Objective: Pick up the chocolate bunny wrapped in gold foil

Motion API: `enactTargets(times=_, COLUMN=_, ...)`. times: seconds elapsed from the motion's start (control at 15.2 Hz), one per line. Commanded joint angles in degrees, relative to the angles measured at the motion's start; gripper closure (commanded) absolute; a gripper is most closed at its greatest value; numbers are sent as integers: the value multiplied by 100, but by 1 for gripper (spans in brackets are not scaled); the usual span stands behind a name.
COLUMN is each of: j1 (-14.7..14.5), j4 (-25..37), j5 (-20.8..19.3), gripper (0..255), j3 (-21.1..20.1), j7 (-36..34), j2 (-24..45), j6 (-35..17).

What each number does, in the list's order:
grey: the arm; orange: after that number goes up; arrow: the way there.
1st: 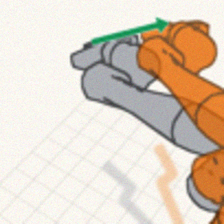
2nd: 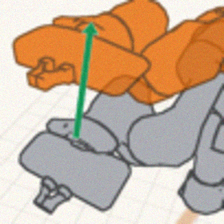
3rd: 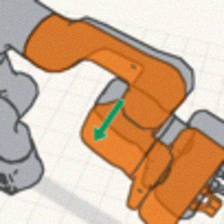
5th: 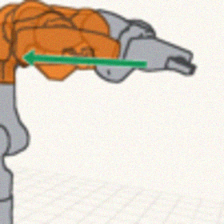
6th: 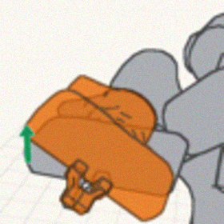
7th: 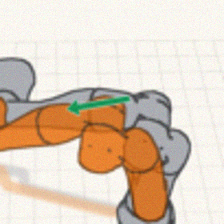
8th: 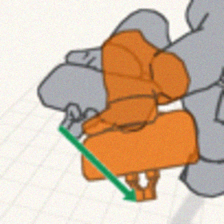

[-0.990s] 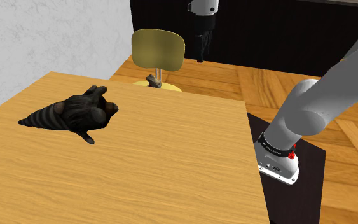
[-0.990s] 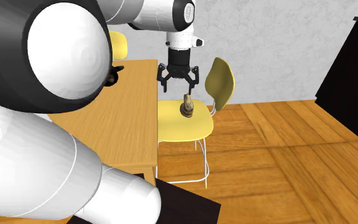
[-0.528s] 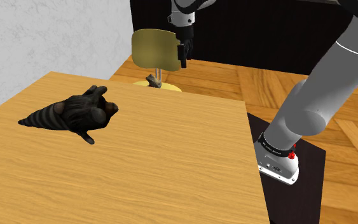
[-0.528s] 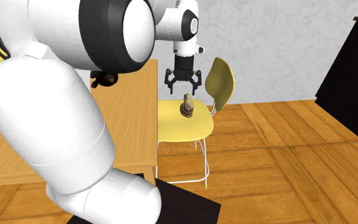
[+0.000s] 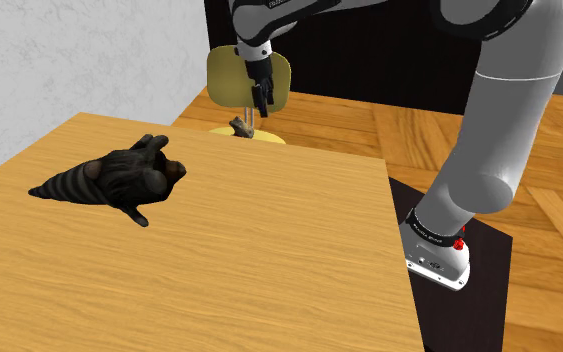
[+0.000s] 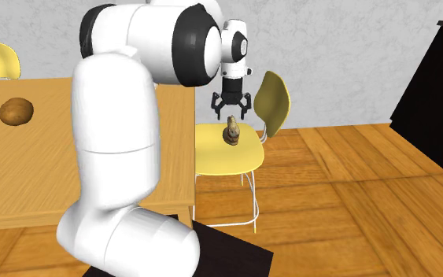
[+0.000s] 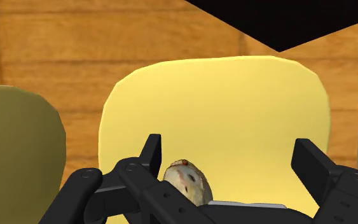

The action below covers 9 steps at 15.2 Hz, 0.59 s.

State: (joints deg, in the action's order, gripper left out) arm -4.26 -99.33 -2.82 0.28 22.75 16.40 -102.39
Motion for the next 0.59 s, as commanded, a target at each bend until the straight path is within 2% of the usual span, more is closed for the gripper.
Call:
enactTargets(times=0.0, j1=-47, j4=517, j5=-36, gripper=0, j3=-42, j7=66, j2=501, j6=88)
enactTargets(times=0.26, j1=-119, j4=1656, j5=-127, gripper=0, j3=-99, j7=247, j2=1544, j6=318)
enactTargets(times=0.53, j1=-219, j4=3122, j5=-224, gripper=0, j3=-143, j7=440, j2=2725, j6=736)
